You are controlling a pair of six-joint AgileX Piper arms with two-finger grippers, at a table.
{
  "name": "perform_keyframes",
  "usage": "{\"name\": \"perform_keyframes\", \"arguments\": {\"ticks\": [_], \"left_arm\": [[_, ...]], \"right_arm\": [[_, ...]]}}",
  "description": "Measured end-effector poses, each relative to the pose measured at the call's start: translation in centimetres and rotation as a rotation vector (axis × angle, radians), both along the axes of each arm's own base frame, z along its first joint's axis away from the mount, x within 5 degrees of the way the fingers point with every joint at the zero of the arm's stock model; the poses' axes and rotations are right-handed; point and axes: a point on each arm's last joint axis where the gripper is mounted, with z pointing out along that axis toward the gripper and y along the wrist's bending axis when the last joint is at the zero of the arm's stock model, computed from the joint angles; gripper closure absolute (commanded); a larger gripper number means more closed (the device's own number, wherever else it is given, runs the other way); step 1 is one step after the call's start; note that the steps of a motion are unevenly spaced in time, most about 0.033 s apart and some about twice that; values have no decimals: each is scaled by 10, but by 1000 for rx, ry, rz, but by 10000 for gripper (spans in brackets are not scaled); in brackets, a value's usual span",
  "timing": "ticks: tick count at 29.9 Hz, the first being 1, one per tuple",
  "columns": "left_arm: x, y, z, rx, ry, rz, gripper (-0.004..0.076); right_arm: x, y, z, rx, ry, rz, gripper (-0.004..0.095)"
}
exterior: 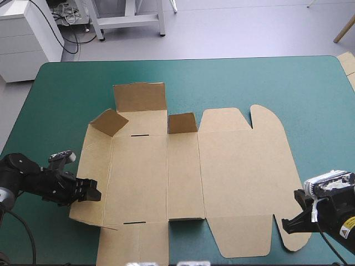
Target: Fold the box
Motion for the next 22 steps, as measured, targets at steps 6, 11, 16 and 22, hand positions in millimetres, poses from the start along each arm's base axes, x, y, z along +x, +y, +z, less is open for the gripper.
{"name": "perform_keyframes", "arguments": {"ticks": [6,11,16,22], "left_arm": [[8,3,13,17,-37,14,102],[27,9,50,54,-164,27,103],[39,13,90,95,-293,47,103],[27,13,128,180,-420,37,103]], "right_arm": [[0,0,0,-1,0,1,910],[0,0,0,-1,0,1,910],[-1,0,-1,-4,11,1,910],[-1,0,-1,-7,18,1,910]]}}
